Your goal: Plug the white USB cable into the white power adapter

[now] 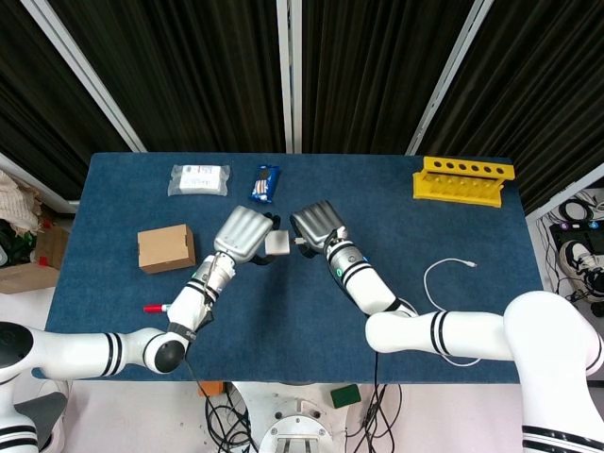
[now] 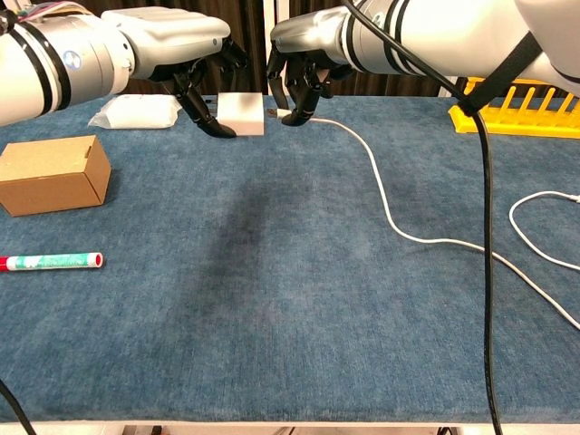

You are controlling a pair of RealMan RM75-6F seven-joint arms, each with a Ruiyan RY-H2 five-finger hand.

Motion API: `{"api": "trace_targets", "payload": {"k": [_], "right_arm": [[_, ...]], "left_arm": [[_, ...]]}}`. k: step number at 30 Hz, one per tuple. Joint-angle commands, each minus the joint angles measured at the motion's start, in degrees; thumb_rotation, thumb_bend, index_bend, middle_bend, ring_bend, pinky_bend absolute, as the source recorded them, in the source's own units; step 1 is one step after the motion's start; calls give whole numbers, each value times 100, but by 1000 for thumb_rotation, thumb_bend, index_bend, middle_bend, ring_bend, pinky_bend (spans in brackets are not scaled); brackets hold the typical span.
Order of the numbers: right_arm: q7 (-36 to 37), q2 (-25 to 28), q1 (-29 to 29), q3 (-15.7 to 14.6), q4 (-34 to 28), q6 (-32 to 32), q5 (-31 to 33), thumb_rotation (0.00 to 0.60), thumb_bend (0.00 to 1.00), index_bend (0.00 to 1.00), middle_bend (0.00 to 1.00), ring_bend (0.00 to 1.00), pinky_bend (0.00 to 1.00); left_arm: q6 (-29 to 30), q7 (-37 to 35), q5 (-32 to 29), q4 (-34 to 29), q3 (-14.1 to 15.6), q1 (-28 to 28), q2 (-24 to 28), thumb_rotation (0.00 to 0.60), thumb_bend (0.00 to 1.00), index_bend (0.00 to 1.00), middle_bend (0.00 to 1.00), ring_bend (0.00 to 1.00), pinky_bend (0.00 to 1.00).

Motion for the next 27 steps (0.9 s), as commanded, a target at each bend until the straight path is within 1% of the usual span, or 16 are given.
{"api": "trace_targets", "payload": {"k": [1,15,27], "right_arm": [[-4,-12,15,0,1,6,18,600,635,765,659,721,1000],[-51,-86,106,-35,91,-33,142,600,634,766,659,723,1000],[-36,-138,149,-7,142,10,244,600,634,767,660,728,1000]], "left_arm": [[-6,-15,-7,19,2,-12,-19,503,181,613,594,734,1000],[-23,-35,-66,50,15,-68,-45,505,180,613,594,734,1000],[-22,35,-122,81,50,-124,-63,501,180,613,594,734,999]]}}
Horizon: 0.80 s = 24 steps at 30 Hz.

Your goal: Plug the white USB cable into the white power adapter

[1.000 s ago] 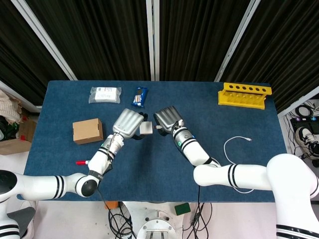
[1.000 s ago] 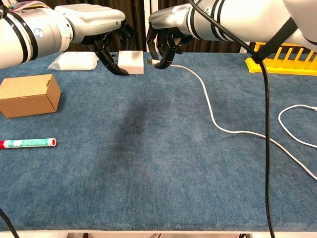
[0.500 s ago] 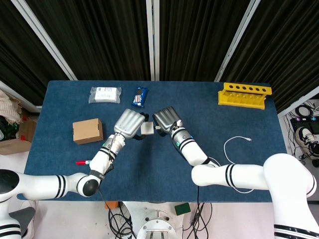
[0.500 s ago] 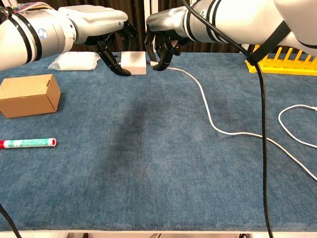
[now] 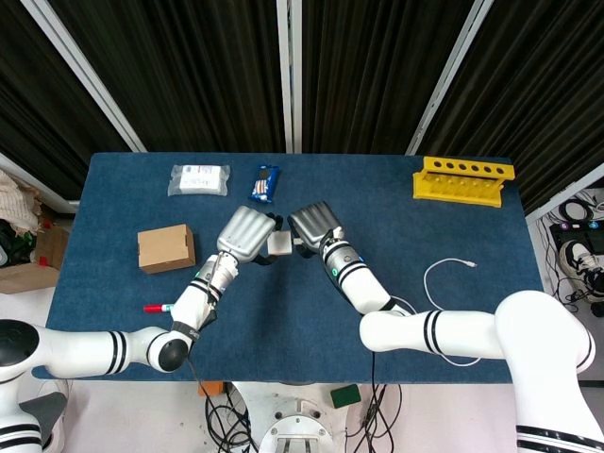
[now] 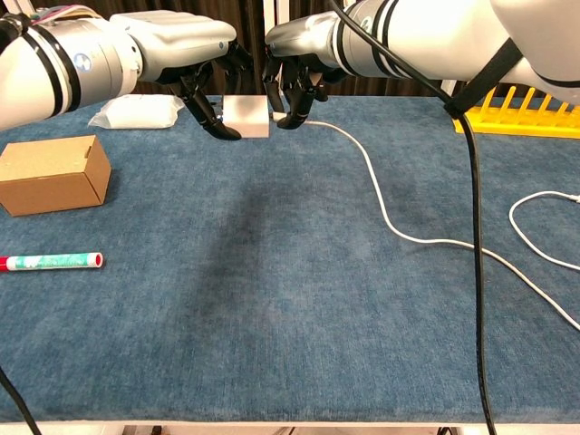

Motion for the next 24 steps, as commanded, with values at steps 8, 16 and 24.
{"api": "trace_targets", "payload": {"k": [8,16,24], "right_arm": [[11,-58,33,40,55,7,33,600,634,768,661,732,1000],[8,-131,53,57,99,35,28,600,634,768,661,731,1000],[19,-179,29,67,129,102,-3,600,633,768,660,726,1000]], "left_arm": [[-35,13,-19,28,29,-38,-16,498,180,613,594,734,999],[-20,-42,-8,36,17,-44,-36,498,180,613,593,733,998],[8,-109,17,39,3,-32,-36,495,179,613,593,732,997]]}}
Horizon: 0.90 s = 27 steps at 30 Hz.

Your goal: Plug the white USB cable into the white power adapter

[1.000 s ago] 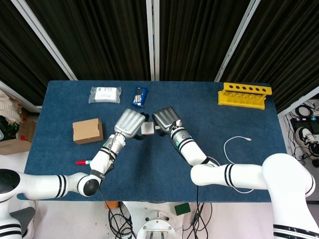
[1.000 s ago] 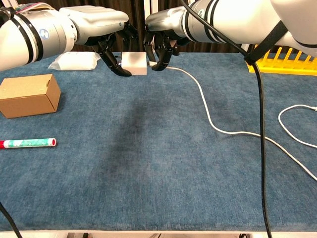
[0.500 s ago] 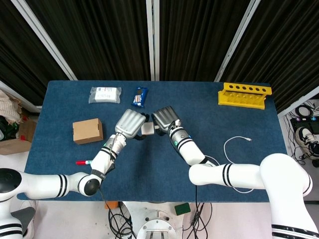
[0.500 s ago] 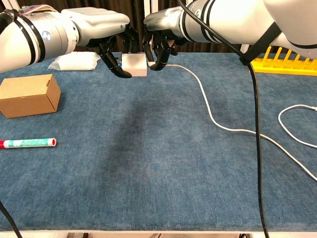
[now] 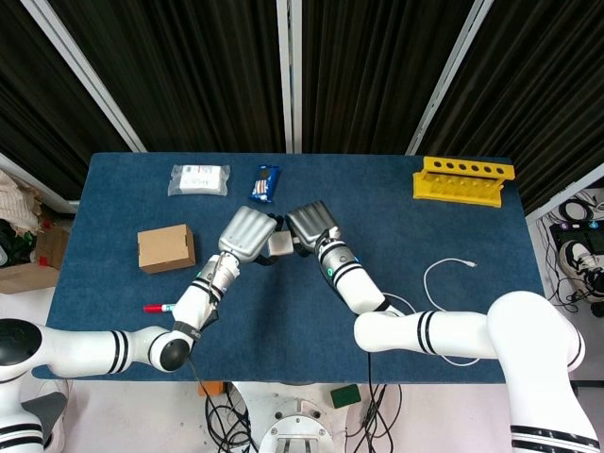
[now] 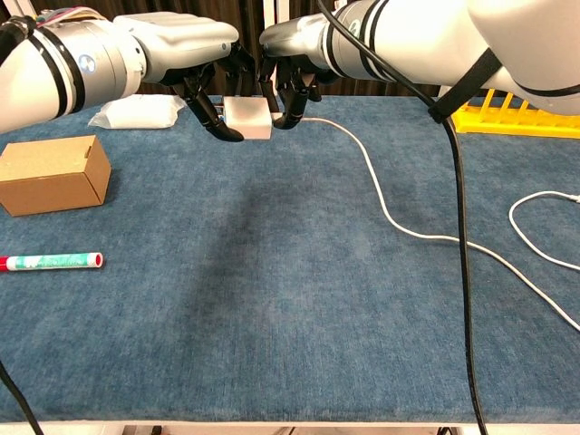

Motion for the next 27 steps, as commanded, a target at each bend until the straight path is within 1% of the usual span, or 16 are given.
{"api": "trace_targets", "payload": {"k": [1,2,4,6,7,8,10,11,13,16,23,27], "right_arm": [[6,2,-19,0,-5,16,6,600,632,767,661,726,1000],[4,6,-26,-3,-9,18,17,600,622,760,660,726,1000],[-3,15,-40,-9,-25,30,42,600,523,728,659,722,1000],[12,23,-64,-2,-48,56,53,600,328,669,636,715,1000],[18,30,-75,0,-60,67,63,600,269,642,621,709,1000],[28,38,-87,6,-75,75,72,600,182,593,591,696,1000],[50,53,-119,10,-96,104,58,600,84,531,539,662,990],[60,62,-134,11,-110,103,68,600,59,514,522,649,980],[67,87,-154,18,-143,106,105,600,23,462,487,621,948],[57,118,-172,16,-194,107,148,600,3,424,473,609,932],[-45,331,-261,-79,-394,218,346,600,0,409,460,597,912],[-73,606,-453,-229,-629,417,382,600,0,407,454,593,905]], "left_arm": [[0,-25,7,7,4,11,5,493,180,613,593,733,997],[-1,-39,9,7,4,17,9,491,180,613,593,733,997],[-2,-63,24,11,10,28,20,491,180,613,593,732,996],[7,-86,53,14,20,43,31,493,180,613,593,732,996],[10,-99,63,13,26,53,38,492,180,613,593,732,995],[17,-112,78,10,30,63,45,491,180,613,593,731,995],[32,-136,114,6,49,90,66,490,179,613,592,731,994],[40,-145,124,-1,57,103,78,490,179,613,593,730,994],[56,-161,151,-5,77,132,97,490,180,613,593,730,994],[48,-180,160,-4,107,164,115,488,179,612,593,730,993],[33,-332,301,40,196,278,131,488,180,613,593,728,992],[-147,-639,446,301,298,383,69,494,180,613,592,720,986]]}}
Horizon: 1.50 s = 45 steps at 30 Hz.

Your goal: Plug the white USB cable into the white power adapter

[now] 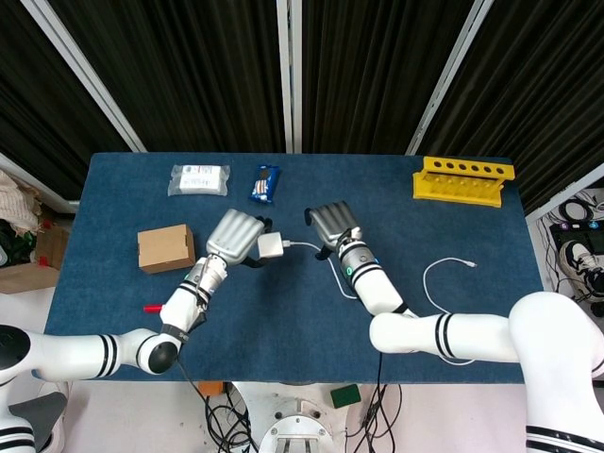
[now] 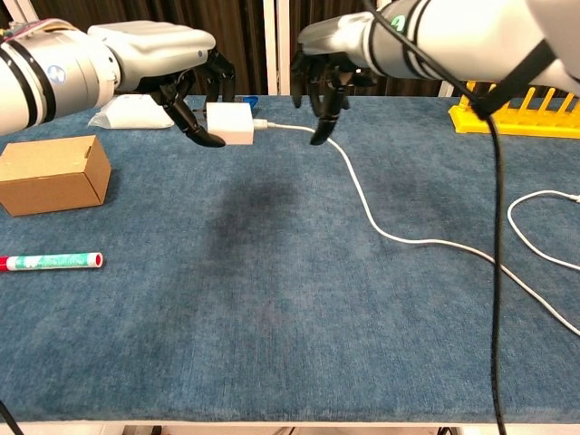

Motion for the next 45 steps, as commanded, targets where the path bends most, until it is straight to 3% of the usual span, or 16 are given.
{"api": "trace_targets", "payload": {"k": [1,11,16,19,22,26,28,33,36,39,45], "right_arm": [[-15,225,-175,-128,-204,166,34,600,0,407,452,592,905],[369,919,-855,-284,-763,583,-161,600,0,405,447,589,902],[563,1134,-1137,-304,-937,671,-291,600,0,405,447,589,902],[667,1235,-1303,-339,-1009,671,-364,600,5,405,446,589,899],[723,1358,-1470,-401,-1086,731,-451,600,8,405,446,589,893],[884,1563,-1754,-460,-1280,917,-658,600,36,403,446,568,859],[1069,1710,-1994,-524,-1425,1058,-924,600,78,396,444,520,795],[1850,2105,-2757,-789,-1664,1285,-2155,600,186,271,333,244,364],[2249,2244,-3266,-1000,-1687,1670,-2979,600,209,186,245,126,232],[2478,2307,-3705,-1152,-1725,2106,-3488,600,210,134,189,71,181],[2861,2366,-4538,-1433,-1923,2847,-4389,600,210,130,176,65,175]], "left_arm": [[-175,-274,115,272,85,93,-81,493,180,612,592,718,984],[-1044,-837,188,1649,205,58,-659,505,180,580,533,688,958],[-1287,-767,67,2048,201,-28,-835,508,179,392,427,611,924],[-1223,-718,1,2035,185,10,-799,505,176,228,307,460,878],[-947,-739,70,1758,196,176,-619,502,175,185,226,365,760],[-335,-653,212,1112,278,518,-176,496,175,184,214,339,642],[173,-642,331,724,328,807,131,500,174,185,216,329,594],[1425,-795,719,114,525,1655,877,507,174,218,231,280,409],[2022,-865,940,-106,693,2143,1260,539,174,223,232,251,332],[2430,-951,1184,-275,891,2551,1588,593,174,224,232,236,301],[3115,-1471,1873,-792,1358,3417,2109,600,174,226,232,227,287]]}}
